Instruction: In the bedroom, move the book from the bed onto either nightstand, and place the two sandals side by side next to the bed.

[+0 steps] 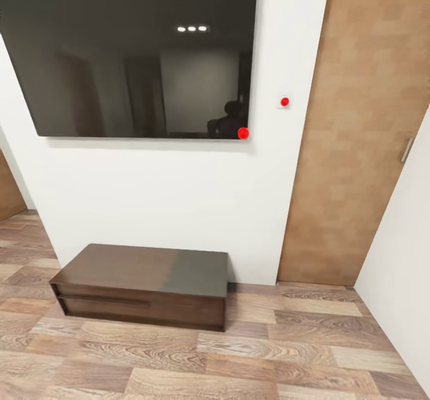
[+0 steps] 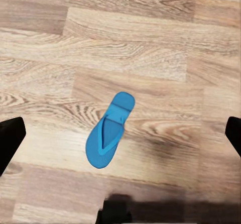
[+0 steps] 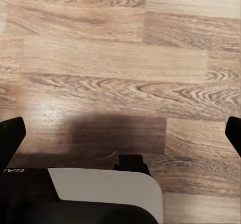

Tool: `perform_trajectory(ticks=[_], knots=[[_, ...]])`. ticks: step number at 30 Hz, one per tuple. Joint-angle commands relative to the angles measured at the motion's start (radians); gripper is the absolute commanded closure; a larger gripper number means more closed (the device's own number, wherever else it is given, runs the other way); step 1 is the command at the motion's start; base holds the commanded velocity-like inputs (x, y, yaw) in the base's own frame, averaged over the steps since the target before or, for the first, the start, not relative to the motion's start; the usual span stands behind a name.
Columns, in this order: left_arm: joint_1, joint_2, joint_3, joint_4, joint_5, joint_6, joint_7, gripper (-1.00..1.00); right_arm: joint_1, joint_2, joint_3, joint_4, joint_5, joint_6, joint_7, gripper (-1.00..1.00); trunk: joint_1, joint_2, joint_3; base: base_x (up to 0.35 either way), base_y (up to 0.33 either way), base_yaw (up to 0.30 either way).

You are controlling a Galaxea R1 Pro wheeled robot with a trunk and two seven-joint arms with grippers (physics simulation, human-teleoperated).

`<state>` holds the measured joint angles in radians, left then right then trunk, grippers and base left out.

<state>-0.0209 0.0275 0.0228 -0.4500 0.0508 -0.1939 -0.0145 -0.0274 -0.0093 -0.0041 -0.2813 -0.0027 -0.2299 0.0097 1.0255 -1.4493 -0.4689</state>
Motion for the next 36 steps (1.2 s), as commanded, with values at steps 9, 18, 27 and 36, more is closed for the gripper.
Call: perform_trajectory(ticks=[9, 18, 27, 36], knots=[[-0.001, 0.0, 0.0, 0.001, 0.007, -0.01, -0.001, -1.0, -0.001, 0.0, -0.001, 0.001, 0.0, -0.003, 0.0, -1.0, 0.0, -0.001, -0.001, -0.112, 0.0, 0.0], [-0.001, 0.0, 0.0, 0.001, 0.007, -0.01, -0.001, -1.0, 0.0, 0.0, -0.001, 0.001, 0.0, -0.003, 0.001, -1.0, 0.0, -0.001, -0.001, -0.008, 0.0, 0.0], [-0.001, 0.0, 0.0, 0.002, 0.006, -0.009, -0.001, -1.0, 0.0, 0.0, -0.001, 0.001, 0.0, -0.003, 0.001, -1.0, 0.0, -0.001, -0.001, -0.222, 0.0, 0.0], [-0.001, 0.0, 0.0, 0.002, 0.007, -0.009, -0.001, -1.0, 0.0, 0.0, -0.001, 0.001, 0.0, -0.003, 0.0, -1.0, 0.0, -0.001, -0.001, -0.164, 0.0, 0.0]])
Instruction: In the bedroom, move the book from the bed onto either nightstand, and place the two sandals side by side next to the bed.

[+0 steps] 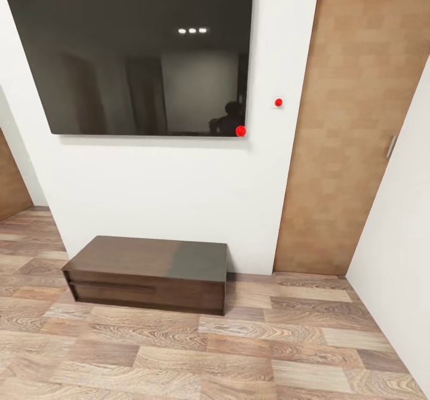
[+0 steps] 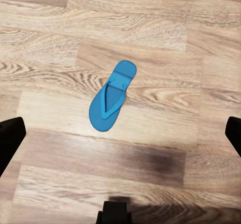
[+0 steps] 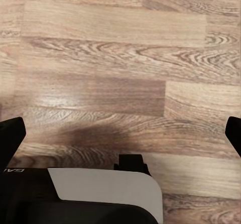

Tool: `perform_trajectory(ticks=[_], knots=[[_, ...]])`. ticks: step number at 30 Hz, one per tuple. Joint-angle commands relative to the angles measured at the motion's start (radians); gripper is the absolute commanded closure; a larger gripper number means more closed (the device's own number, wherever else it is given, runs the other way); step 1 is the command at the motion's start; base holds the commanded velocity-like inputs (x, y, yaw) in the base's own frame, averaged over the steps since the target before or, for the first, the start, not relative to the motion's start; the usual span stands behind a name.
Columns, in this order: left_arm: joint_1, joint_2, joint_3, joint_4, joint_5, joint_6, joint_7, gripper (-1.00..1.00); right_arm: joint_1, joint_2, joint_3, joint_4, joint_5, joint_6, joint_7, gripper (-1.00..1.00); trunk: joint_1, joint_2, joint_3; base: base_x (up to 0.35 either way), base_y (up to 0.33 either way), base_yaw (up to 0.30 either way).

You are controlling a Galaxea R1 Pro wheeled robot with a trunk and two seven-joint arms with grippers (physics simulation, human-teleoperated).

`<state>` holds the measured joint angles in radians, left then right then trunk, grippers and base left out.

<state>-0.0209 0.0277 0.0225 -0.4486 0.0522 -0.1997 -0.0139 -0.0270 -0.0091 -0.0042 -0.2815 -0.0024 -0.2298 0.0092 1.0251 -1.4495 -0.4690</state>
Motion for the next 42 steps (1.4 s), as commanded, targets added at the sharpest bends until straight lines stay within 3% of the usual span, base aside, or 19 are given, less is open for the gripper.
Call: perform_trajectory(ticks=[1, 19, 25, 35, 42], knots=[[-0.001, 0.0, 0.001, 0.001, 0.005, -0.003, -0.001, -1.0, -0.001, 0.0, 0.0, 0.001, 0.0, -0.003, 0.001, -1.0, 0.0, -0.001, -0.001, -0.019, 0.0, 0.0], [-0.001, -0.005, 0.001, -0.001, 0.009, -0.001, 0.0, -1.0, -0.001, 0.0, 0.001, 0.001, -0.001, -0.003, 0.001, -1.0, 0.0, -0.001, -0.001, -0.003, 0.0, 0.0], [-0.001, -0.005, 0.01, -0.001, 0.01, -0.001, 0.0, -1.0, -0.001, 0.001, 0.001, 0.001, -0.001, -0.003, 0.001, -1.0, 0.023, -0.043, -0.02, 0.0, 0.0, 0.0], [-0.001, -0.006, 0.067, -0.001, 0.01, -0.001, 0.0, -1.0, -0.001, 0.001, 0.001, 0.001, -0.001, -0.003, 0.001, -1.0, 0.061, -0.113, -0.051, 0.0, 0.0, 0.0], [-0.001, -0.006, 0.077, -0.001, 0.009, -0.001, 0.0, -1.0, -0.001, 0.0, 0.001, 0.001, -0.001, -0.003, 0.001, -1.0, 0.088, -0.162, -0.073, 0.0, 0.0, 0.0]])
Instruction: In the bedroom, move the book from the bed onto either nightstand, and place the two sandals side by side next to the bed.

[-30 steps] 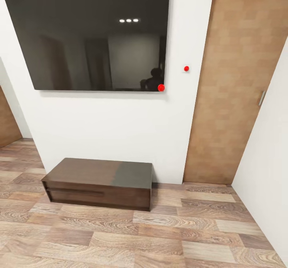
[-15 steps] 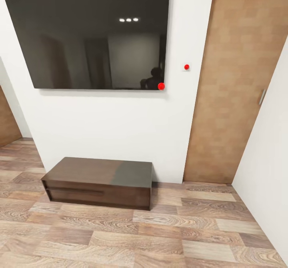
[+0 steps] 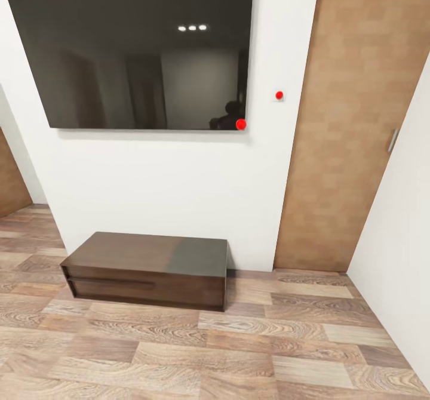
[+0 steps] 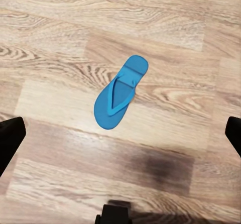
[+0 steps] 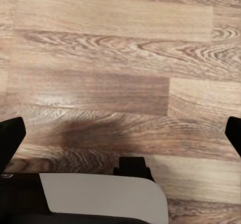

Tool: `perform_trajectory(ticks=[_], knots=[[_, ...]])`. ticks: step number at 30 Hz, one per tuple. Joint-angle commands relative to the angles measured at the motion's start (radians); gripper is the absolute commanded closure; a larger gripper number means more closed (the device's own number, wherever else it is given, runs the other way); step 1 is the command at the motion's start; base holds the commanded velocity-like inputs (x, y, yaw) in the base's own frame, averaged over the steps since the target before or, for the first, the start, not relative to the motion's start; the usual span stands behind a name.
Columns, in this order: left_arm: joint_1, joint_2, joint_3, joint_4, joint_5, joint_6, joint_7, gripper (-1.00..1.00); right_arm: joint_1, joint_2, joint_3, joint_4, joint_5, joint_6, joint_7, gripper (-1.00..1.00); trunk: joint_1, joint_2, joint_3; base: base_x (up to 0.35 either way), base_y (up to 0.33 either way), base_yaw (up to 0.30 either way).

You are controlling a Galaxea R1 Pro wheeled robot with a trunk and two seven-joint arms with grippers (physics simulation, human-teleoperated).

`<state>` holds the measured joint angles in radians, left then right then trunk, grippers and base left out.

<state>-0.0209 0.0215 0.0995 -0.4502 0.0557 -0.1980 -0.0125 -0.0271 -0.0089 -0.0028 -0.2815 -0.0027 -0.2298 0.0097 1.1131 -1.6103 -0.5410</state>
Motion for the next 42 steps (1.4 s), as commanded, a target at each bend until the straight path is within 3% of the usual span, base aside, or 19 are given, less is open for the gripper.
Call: perform_trajectory(ticks=[1, 28, 42], knots=[[-0.001, 0.0, 0.001, 0.001, 0.006, -0.003, -0.001, -1.0, -0.001, 0.0, 0.0, 0.001, 0.0, -0.003, 0.001, -1.0, 0.004, -0.008, -0.004, 0.0, 0.0, 0.0], [-0.001, 0.001, 0.003, 0.001, 0.005, -0.002, -0.004, -1.0, -0.001, 0.0, 0.0, 0.001, 0.001, -0.003, 0.0, -1.0, 0.107, -0.197, -0.089, 0.0, 0.0, 0.0], [-0.009, 0.001, 0.003, -0.03, 0.002, 0.029, 0.0, -1.0, -0.001, -0.002, -0.004, -0.001, -0.001, 0.014, 0.005, -1.0, 0.107, -0.197, -0.089, 0.0, 0.0, 0.0]])
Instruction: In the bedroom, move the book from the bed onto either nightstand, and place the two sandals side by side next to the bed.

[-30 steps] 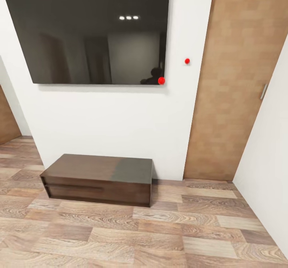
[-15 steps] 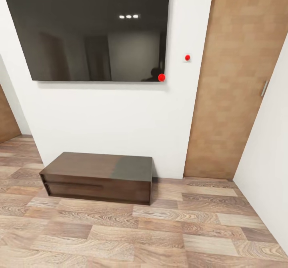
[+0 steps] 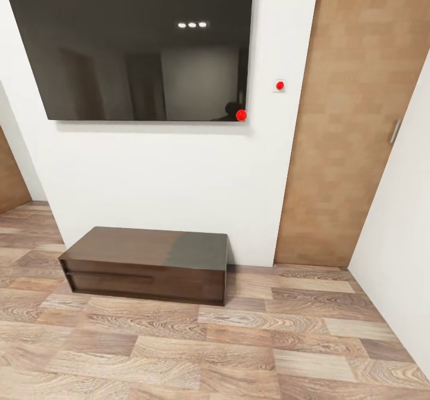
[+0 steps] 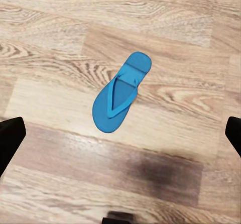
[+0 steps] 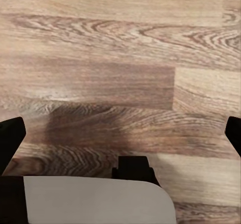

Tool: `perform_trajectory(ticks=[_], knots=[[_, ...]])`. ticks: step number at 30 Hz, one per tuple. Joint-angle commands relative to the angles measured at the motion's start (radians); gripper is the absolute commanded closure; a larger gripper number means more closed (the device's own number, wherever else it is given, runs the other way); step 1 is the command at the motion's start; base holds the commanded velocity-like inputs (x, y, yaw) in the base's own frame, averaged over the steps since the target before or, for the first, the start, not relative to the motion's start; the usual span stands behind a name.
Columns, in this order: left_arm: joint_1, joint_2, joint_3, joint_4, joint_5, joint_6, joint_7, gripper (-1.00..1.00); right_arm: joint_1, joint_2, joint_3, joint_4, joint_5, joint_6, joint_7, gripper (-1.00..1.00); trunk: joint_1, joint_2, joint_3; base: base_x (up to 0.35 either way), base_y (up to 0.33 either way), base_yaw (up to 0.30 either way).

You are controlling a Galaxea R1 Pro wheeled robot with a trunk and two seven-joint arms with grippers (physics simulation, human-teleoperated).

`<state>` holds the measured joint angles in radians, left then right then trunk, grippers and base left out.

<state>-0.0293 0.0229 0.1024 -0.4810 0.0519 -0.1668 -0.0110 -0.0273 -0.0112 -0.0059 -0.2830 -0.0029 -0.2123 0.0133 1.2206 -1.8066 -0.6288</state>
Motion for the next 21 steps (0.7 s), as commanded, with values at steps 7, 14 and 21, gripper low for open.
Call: perform_trajectory(ticks=[7, 14, 21], knots=[[-0.069, 0.0, 0.0, -0.055, 0.001, 0.206, -0.002, -1.0, -0.002, -0.003, -0.004, -0.016, 0.001, 0.102, -0.003, -1.0, 0.0, 0.0, -0.001, 0.0, 0.0, 0.0], [-0.129, -0.002, 0.0, -0.091, -0.002, 0.335, -0.006, -1.0, -0.052, -0.014, -0.005, -0.079, 0.002, 0.311, -0.003, -1.0, 0.0, 0.0, -0.001, 0.0, 0.0, 0.0], [-0.15, -0.003, -0.002, -0.091, -0.003, 0.357, -0.008, -1.0, -0.139, -0.025, -0.006, -0.221, 0.004, 0.37, -0.012, -1.0, 0.0, 0.0, -0.001, 0.0, 0.0, 0.0]])
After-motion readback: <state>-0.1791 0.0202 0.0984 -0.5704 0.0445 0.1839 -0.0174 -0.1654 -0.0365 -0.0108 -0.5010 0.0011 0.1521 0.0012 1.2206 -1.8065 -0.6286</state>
